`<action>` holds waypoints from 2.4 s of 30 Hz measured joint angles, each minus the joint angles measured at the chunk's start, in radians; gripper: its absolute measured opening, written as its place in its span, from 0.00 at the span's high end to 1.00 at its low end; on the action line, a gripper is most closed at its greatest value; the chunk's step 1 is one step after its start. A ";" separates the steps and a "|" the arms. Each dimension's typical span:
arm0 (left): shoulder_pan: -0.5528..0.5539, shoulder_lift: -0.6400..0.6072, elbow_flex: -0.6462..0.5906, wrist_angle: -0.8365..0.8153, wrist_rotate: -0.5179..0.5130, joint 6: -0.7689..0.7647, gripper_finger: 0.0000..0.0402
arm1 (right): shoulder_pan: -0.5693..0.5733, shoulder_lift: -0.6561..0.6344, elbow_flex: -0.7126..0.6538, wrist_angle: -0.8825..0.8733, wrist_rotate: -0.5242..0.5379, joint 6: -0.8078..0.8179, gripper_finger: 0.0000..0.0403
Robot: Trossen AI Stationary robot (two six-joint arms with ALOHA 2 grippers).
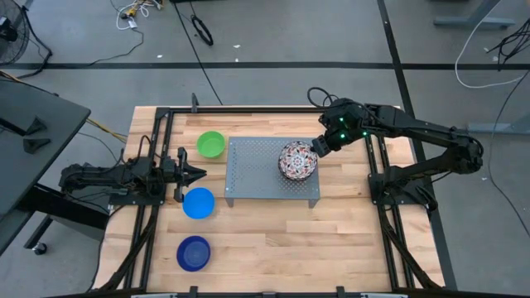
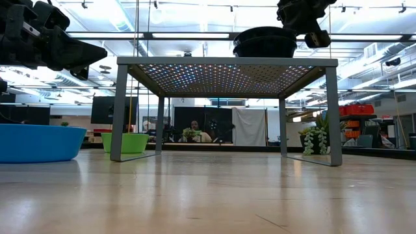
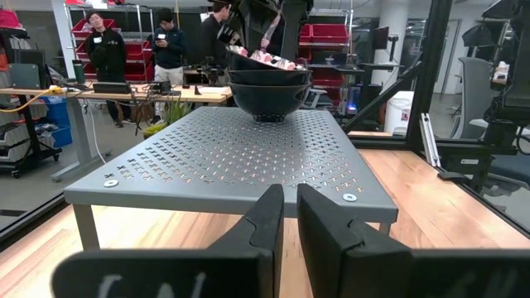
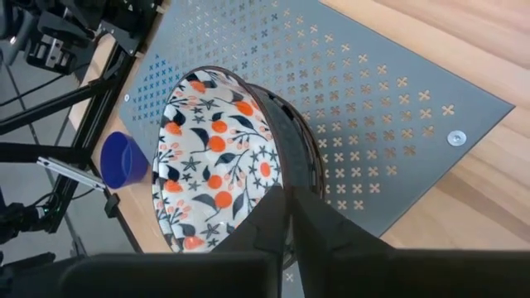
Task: Pick & Place Mini bowls
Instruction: Stack the white patterned bowl on top of the other white patterned bowls on the shelf, then put the light green plastic bowl on the shelf
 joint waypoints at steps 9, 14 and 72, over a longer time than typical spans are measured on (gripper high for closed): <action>0.000 0.000 0.000 0.000 0.000 0.000 0.89 | 0.000 0.000 0.000 0.000 0.000 0.004 0.93; 0.000 0.000 0.000 0.000 0.000 0.000 0.89 | 0.000 0.000 0.000 0.005 -0.001 -0.003 0.87; 0.000 0.000 0.000 0.000 0.000 0.000 0.89 | -0.012 -0.114 -0.118 0.605 -0.282 -0.972 0.99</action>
